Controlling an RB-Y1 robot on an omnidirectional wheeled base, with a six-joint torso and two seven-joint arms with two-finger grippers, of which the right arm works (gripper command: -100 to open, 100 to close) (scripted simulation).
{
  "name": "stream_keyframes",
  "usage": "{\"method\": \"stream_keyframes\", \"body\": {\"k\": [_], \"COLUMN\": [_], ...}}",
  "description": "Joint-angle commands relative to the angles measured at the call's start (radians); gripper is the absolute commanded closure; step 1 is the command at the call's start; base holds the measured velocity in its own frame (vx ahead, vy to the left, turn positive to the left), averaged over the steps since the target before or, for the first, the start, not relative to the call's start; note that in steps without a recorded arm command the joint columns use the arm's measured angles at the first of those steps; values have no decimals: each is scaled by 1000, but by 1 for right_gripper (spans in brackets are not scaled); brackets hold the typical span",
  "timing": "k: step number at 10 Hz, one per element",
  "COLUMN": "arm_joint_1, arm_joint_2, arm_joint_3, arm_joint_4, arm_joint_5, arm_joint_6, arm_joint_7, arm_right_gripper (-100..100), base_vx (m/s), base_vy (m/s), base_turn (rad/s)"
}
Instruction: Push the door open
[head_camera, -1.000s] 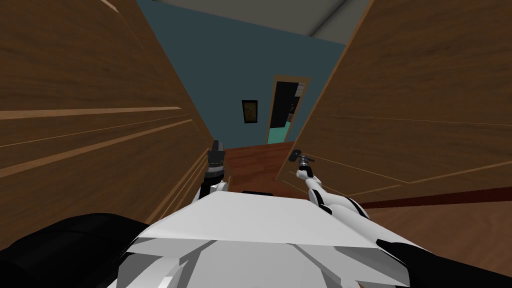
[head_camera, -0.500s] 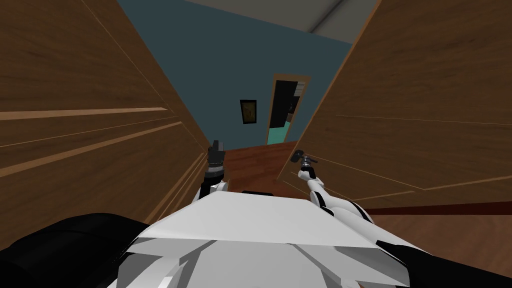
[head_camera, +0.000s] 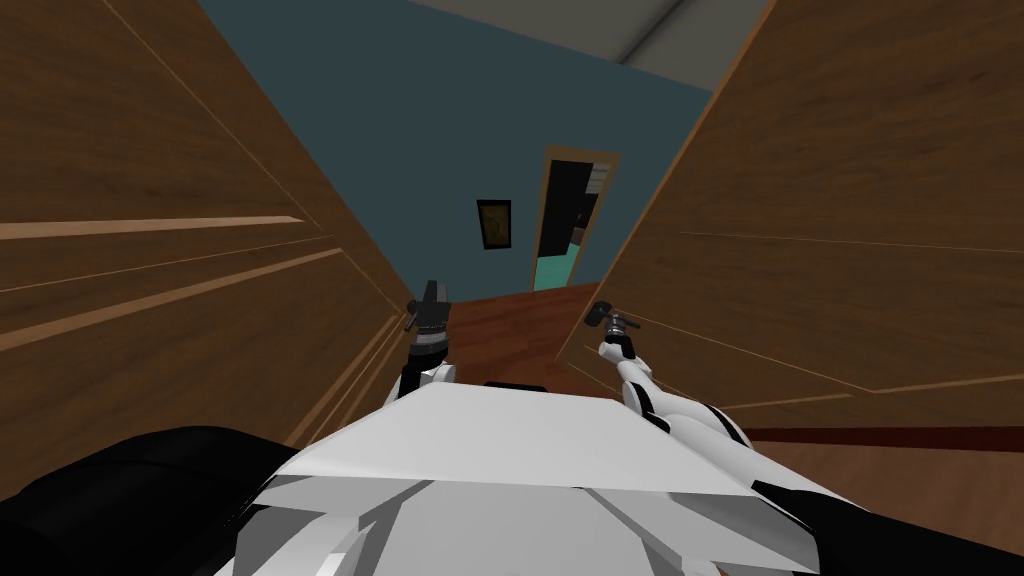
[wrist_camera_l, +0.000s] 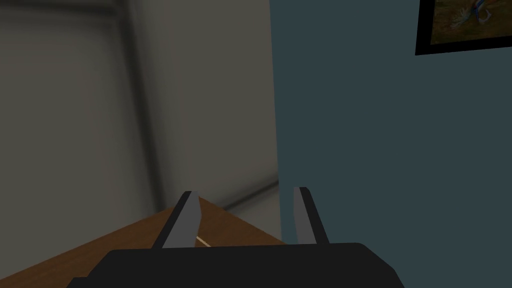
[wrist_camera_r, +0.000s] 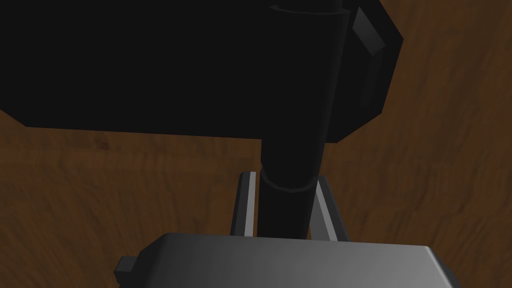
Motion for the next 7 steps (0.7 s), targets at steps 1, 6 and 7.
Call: {"method": "stream_keyframes", "body": {"k": [1,6,7], "arm_joint_1": [4,17,17], "arm_joint_2": [-9,-29,-29], "arm_joint_3": [-16,-64,-64], "arm_joint_4": [-5,12,21], "arm_joint_5": [-8,-32,-32], "arm_joint_6": [-4,-14,-14], "arm_joint_7": [6,28,28], "arm_right_gripper": [100,100,100], "base_vx": [203,184,167], "base_vy": [4,13,15], "base_turn": [-47,-42,-57]}}
